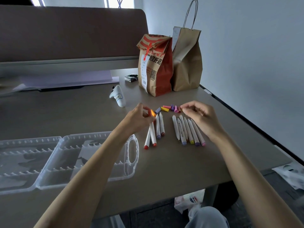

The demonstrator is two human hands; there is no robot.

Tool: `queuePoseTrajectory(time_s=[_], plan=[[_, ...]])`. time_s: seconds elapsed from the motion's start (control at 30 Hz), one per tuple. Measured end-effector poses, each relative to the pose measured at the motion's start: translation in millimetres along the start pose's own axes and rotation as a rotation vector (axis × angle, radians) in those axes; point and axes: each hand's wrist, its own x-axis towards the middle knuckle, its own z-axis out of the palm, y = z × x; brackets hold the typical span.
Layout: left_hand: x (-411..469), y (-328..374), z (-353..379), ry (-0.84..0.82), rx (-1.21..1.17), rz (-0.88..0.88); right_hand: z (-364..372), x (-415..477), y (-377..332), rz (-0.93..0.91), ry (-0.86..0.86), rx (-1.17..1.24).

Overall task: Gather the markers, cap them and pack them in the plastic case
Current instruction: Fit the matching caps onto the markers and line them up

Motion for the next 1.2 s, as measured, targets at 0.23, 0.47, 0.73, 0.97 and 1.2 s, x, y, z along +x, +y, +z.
queuePoseTrajectory(time_s=[0.23,0.47,0.73,0.97,1.2], plan=[[-4,3,0,-0.048,0.029,0.028,0,3,7,0.045,0.008,-0.059],[-4,-5,-1,-0.023,0.118,0.066,-22,6,21,0.127,0.008,-0.377],[-6,-6,-2,-0.028,0.148,0.032,-58,-5,25,0.297,0.054,-0.519],[-4,-7,-3,-0.029,0.151,0.021,-55,-9,24,0.342,0.025,-0.586],[-3,-6,-3,-0.03,0.172,0.031,-36,-13,7,0.32,-0.001,-0.783]])
